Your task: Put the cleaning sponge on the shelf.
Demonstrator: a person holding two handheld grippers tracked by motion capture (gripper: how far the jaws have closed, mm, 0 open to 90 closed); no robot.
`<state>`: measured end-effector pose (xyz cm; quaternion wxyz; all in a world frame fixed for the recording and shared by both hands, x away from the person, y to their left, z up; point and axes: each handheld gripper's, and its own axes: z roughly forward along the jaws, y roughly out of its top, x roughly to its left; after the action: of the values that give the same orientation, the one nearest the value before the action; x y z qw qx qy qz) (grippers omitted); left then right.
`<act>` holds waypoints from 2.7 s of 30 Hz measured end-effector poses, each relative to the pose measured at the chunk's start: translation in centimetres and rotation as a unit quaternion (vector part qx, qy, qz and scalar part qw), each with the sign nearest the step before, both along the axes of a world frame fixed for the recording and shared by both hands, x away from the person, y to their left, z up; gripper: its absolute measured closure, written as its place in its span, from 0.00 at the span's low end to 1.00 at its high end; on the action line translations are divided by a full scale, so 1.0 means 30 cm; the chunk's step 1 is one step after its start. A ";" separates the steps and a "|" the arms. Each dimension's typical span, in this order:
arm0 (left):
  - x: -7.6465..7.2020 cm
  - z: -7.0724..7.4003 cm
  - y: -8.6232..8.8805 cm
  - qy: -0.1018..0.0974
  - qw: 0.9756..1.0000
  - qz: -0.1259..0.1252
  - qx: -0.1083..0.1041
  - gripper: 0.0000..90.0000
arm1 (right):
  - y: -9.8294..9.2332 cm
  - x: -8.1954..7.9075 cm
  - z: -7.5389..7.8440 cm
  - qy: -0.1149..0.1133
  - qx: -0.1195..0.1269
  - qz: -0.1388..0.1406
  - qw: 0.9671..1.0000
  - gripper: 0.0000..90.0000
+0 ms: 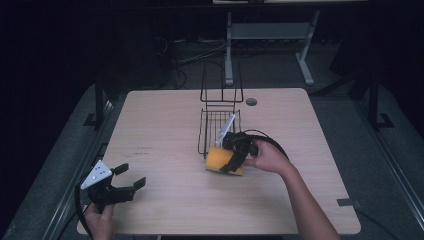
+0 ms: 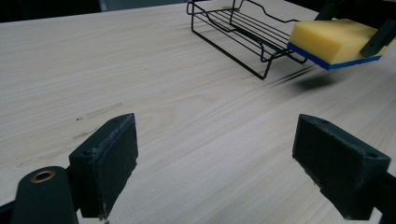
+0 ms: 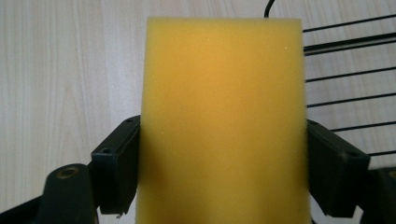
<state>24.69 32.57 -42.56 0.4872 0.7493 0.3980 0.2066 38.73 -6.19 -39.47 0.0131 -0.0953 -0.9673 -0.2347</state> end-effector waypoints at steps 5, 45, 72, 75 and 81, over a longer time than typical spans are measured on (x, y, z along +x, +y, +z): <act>0.002 -0.001 0.001 0.001 1.000 -0.001 -0.001 0.15 | 0.016 0.029 0.013 0.004 -0.003 -0.001 1.000 0.24; 0.003 -0.004 0.010 0.003 1.000 0.002 -0.001 0.15 | 0.064 0.198 0.023 0.026 -0.025 -0.010 0.999 0.24; 0.006 -0.008 -0.001 0.007 1.000 -0.003 -0.001 0.15 | 0.053 0.308 -0.010 0.037 -0.044 -0.039 0.998 0.24; 0.007 -0.008 0.001 0.007 1.000 -0.002 -0.001 0.15 | 0.067 0.317 -0.003 0.041 -0.045 -0.034 0.998 0.24; 0.007 -0.009 0.004 0.006 1.000 -0.003 -0.003 0.15 | 0.055 0.343 -0.017 0.038 -0.032 -0.041 0.998 0.24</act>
<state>24.89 32.68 -42.85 0.4872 0.7506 0.3993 0.1994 49.02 -4.53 -39.99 0.0375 -0.1442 -0.9684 -0.2001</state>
